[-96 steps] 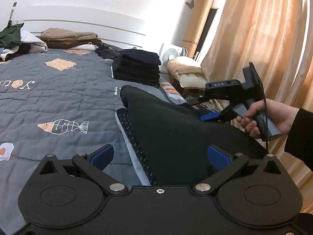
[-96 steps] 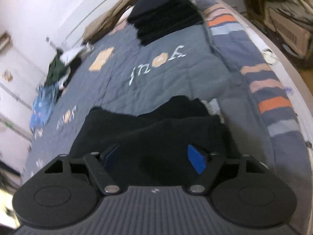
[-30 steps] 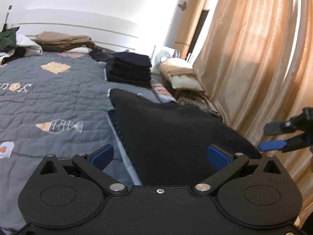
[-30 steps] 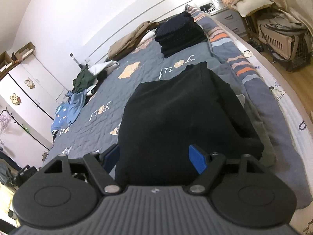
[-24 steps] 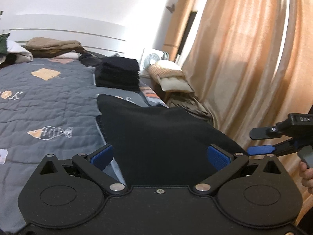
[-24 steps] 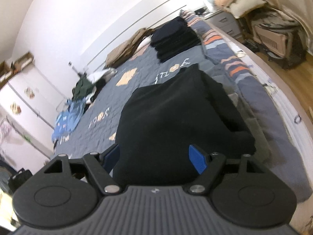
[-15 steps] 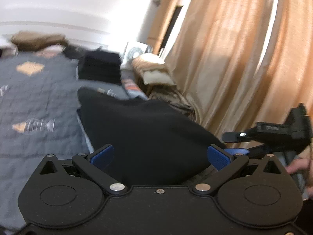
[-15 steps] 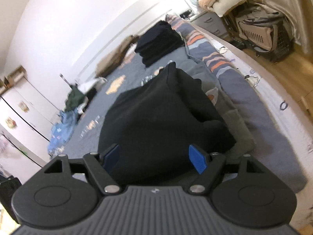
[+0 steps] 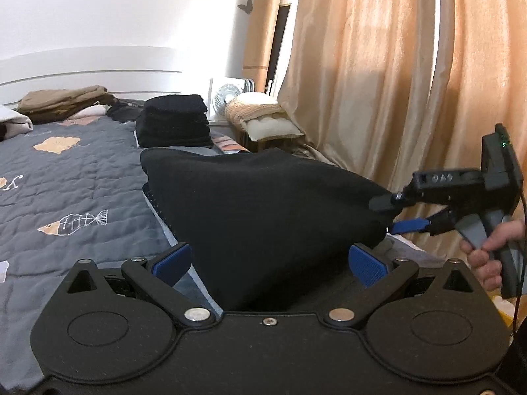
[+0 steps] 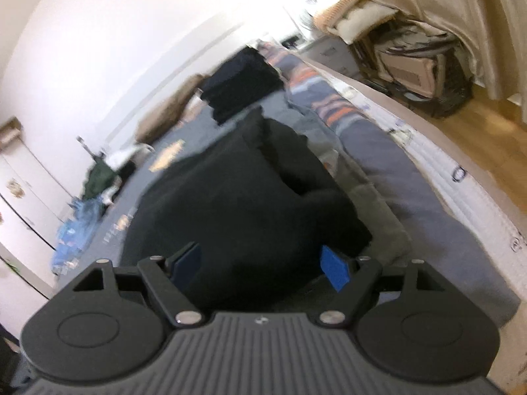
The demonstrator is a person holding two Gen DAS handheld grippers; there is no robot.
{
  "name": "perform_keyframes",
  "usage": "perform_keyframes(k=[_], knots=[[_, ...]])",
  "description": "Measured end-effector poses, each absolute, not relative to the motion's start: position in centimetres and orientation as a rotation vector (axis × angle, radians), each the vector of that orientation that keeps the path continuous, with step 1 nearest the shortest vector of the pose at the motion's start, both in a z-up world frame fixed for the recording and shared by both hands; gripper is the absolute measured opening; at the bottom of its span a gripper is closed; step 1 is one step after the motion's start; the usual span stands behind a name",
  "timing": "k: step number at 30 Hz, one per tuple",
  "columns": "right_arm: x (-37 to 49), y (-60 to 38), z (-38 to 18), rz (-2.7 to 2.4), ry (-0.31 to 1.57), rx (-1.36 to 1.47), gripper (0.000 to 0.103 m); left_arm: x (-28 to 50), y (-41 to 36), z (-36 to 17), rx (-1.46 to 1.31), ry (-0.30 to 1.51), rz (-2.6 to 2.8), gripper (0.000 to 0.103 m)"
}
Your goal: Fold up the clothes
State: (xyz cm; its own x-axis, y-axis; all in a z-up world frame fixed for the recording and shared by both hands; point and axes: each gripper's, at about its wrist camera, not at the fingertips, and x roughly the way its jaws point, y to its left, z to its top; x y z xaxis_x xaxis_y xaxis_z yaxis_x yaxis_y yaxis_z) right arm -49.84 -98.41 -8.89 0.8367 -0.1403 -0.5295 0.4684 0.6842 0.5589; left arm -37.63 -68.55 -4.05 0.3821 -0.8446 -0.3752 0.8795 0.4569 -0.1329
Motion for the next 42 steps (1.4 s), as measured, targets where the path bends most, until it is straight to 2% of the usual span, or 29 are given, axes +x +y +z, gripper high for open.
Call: perform_keyframes(k=[4,8,16,21,23,25,29,35,42], knots=[[-49.7,-99.4,-9.7,-0.445,0.506,0.753,0.079,-36.1,-68.4,-3.6,0.008,0.455,-1.108,0.102],[-50.6,-100.6,-9.6,-0.46,0.454,0.832,0.079,-32.7,-68.6,-1.3,-0.075,0.472,-1.133,0.103],[-51.2,-99.9,-5.2,-0.307,0.307,0.744,0.084,-22.7,-72.9,0.9,-0.148,0.603,-1.125,0.103],[-49.8,-99.9,-4.6,-0.294,0.249,0.704,0.085,-19.2,-77.9,1.6,0.013,0.554,-1.104,0.1],[-49.2,-100.2,-4.9,-0.291,0.239,0.716,0.086,-18.0,-80.4,1.9,0.105,0.544,-1.116,0.093],[-48.4,-100.1,-5.0,-0.281,0.247,0.701,0.086,-16.8,-82.8,2.0,0.181,0.543,-1.109,0.091],[-47.5,-99.6,-4.9,-0.284,0.26,0.653,0.087,-15.2,-87.0,1.5,0.327,0.545,-1.145,0.071],[-46.6,-99.6,-5.2,-0.259,0.248,0.663,0.088,-13.8,-90.7,-1.3,0.518,0.6,-1.146,0.068],[-48.5,-100.8,-4.1,-0.227,0.063,0.704,0.088,-12.3,-93.0,-3.5,0.648,0.671,-1.175,0.067]])
